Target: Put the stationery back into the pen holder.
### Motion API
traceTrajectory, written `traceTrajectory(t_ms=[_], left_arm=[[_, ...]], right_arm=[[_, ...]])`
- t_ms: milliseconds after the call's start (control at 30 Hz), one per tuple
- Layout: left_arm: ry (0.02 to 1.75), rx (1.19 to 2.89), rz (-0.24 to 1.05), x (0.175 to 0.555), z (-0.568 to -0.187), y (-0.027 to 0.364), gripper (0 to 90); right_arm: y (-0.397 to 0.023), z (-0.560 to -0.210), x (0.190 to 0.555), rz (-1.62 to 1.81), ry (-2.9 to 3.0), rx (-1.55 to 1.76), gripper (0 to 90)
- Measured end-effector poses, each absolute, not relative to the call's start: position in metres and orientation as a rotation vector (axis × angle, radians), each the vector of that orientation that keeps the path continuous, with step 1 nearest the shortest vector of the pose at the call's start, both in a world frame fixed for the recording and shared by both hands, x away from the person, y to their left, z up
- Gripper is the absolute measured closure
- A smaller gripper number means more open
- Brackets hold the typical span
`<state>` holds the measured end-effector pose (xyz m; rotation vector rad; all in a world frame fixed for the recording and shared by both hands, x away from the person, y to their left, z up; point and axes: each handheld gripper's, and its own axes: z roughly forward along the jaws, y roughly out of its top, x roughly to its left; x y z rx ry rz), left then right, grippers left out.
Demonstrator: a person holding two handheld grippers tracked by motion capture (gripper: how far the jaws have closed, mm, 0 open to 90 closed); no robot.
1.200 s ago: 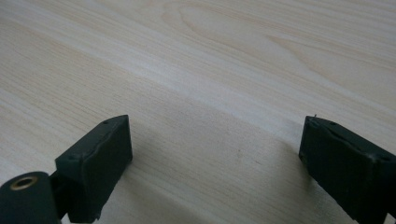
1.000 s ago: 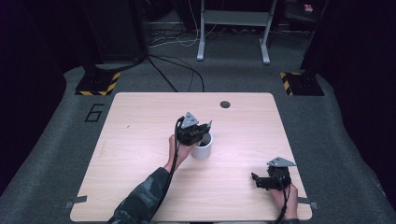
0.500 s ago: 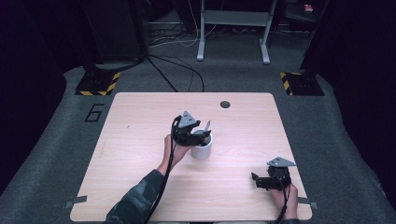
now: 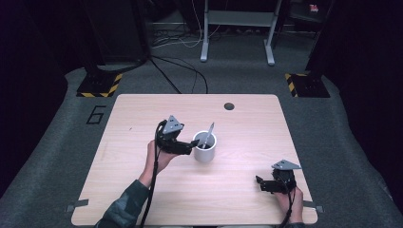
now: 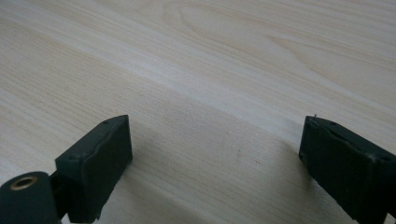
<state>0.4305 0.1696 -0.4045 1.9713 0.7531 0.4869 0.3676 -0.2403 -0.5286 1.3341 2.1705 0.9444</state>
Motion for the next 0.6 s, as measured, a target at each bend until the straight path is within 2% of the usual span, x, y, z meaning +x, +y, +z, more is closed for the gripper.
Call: traceTrajectory(t_ms=[167,600], left_arm=[[0.789,2.007,0.508,0.414,-0.412,0.191,9.6],[0.937,2.067,0.560,0.376,-0.440,0.254,6.4]], right_arm=[[-0.240,-0.528,0.368,0.944,2.171,1.337,8.9],[-0.240,-0.529,0.368,0.944,2.169,1.338,9.0]])
